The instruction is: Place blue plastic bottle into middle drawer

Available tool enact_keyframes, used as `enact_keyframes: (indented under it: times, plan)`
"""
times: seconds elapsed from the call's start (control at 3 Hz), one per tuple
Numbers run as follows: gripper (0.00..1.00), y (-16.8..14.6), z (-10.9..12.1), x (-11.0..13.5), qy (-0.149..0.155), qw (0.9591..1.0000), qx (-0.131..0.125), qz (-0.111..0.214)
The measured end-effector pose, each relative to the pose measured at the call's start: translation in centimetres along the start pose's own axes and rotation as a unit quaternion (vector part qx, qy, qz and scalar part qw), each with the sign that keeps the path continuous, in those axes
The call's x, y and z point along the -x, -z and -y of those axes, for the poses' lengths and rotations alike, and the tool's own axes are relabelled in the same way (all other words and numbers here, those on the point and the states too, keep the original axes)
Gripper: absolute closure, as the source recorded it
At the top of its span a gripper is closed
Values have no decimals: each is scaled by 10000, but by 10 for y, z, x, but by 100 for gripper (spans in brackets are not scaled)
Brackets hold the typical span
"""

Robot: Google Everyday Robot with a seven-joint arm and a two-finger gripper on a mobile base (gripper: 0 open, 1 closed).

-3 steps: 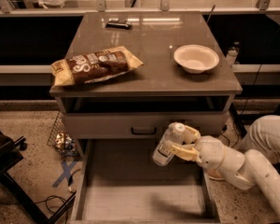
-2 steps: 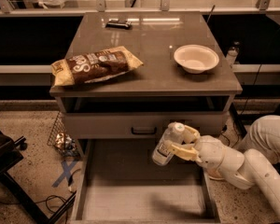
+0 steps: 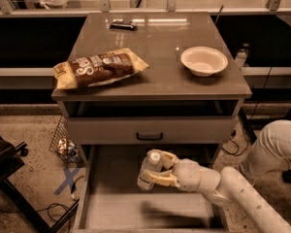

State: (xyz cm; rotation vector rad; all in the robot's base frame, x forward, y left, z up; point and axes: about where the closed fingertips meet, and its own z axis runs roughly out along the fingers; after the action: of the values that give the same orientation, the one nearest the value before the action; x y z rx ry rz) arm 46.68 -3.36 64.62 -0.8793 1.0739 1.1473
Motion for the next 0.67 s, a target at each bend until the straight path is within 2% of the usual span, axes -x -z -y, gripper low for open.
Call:
enact_keyframes:
  times: [0.33, 0.67]
  plan:
    - [100, -15, -12, -40, 233, 9973, 435, -539]
    - [100, -23, -13, -71, 486, 9905, 679, -1097]
